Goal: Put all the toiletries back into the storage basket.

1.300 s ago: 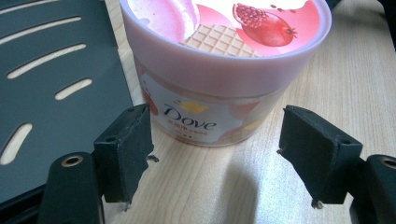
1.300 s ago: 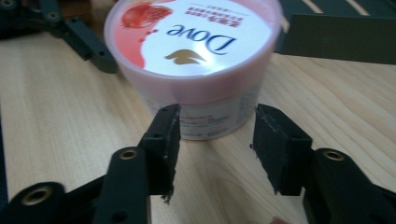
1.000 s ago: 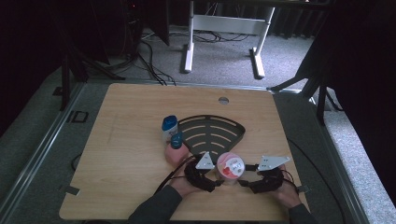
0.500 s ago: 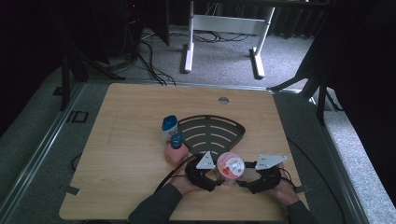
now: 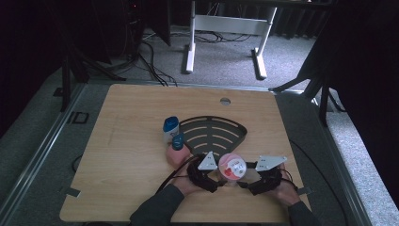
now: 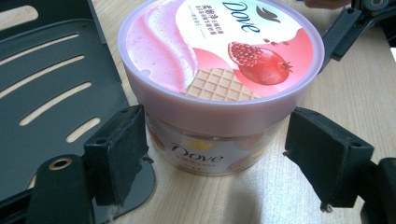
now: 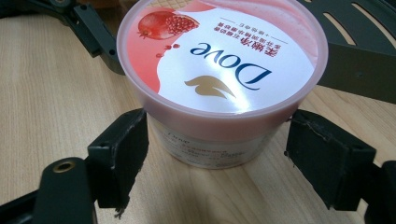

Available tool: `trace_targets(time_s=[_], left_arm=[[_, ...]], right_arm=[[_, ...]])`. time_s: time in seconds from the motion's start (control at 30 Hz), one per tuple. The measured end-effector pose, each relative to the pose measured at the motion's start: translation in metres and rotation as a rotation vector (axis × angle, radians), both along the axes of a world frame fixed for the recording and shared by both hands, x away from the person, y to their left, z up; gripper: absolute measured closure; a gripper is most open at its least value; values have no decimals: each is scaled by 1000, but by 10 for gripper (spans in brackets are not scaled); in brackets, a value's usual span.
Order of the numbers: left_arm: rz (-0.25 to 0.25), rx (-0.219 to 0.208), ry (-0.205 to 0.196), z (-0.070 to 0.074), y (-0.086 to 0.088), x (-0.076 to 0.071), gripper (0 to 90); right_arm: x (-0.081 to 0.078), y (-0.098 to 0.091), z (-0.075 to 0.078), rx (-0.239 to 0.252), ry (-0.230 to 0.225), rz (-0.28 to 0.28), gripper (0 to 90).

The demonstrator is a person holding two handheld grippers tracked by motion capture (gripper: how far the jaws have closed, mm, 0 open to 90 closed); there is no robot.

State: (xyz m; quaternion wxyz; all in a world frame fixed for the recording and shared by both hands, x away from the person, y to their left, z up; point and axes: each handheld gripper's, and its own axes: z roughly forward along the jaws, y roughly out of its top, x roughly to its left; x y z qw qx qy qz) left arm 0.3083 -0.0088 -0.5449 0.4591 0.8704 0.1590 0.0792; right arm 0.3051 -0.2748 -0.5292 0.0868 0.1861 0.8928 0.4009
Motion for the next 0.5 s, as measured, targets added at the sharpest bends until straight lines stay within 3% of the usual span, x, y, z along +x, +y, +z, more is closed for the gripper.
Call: trace_targets(time_s=[0.23, 0.5], left_arm=[[2, 2, -6, 1, 2, -1, 267], [7, -8, 8, 0, 2, 2, 258]], right_arm=[[1, 0, 0, 0, -3, -3, 200], [3, 2, 0, -3, -2, -11, 189]])
